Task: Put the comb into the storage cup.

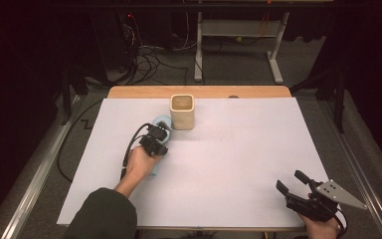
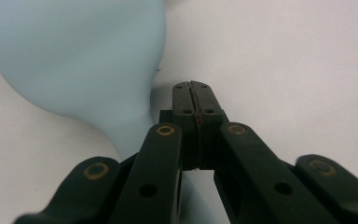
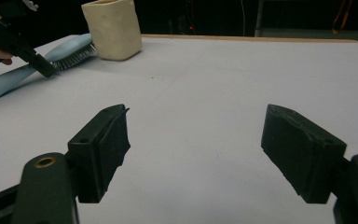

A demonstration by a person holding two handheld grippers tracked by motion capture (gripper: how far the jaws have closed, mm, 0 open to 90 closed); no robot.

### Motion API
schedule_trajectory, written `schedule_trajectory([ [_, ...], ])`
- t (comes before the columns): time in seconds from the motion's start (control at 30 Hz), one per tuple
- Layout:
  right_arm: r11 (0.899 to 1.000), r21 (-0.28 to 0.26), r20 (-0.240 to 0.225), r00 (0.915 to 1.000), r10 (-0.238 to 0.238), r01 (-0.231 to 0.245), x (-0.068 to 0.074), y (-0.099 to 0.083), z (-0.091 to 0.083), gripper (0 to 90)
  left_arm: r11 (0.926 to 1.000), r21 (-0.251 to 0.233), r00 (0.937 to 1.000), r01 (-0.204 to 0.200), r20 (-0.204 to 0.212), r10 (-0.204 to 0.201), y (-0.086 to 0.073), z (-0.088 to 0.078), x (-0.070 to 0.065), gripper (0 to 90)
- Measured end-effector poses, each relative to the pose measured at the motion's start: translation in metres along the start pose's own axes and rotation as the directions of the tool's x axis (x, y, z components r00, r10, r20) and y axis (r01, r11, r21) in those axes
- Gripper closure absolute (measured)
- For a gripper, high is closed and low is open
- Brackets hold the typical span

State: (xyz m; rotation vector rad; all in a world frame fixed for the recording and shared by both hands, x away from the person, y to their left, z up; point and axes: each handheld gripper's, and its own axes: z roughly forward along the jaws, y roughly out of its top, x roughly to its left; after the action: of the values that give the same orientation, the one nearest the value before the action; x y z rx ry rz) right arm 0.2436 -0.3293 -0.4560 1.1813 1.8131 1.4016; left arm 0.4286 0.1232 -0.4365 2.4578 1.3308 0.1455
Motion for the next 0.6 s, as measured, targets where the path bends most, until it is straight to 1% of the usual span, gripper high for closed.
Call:
schedule_trajectory([
  [0.17, 1.0, -0.005, 0.001, 1.0, 0.001, -0.001, 0.0, 0.0, 0.0, 23.7, 1.0, -0.003, 1.0, 0.009, -0.002, -0.009, -0.004, -0.001, 0.003, 89.4],
  [0.4, 1.0, -0.005, 0.0, 1.0, -0.002, 0.002, 0.0, 0.0, 0.0, 23.8, 0.9999, 0.0, 0.9999, 0.011, -0.004, -0.011, -0.008, -0.001, 0.005, 89.4],
  [0.6, 1.0, -0.002, -0.001, 1.0, -0.002, 0.002, 0.0, 0.0, -0.001, 23.8, 0.9999, 0.003, 0.9997, 0.017, -0.015, -0.017, -0.012, -0.003, 0.009, 89.4],
])
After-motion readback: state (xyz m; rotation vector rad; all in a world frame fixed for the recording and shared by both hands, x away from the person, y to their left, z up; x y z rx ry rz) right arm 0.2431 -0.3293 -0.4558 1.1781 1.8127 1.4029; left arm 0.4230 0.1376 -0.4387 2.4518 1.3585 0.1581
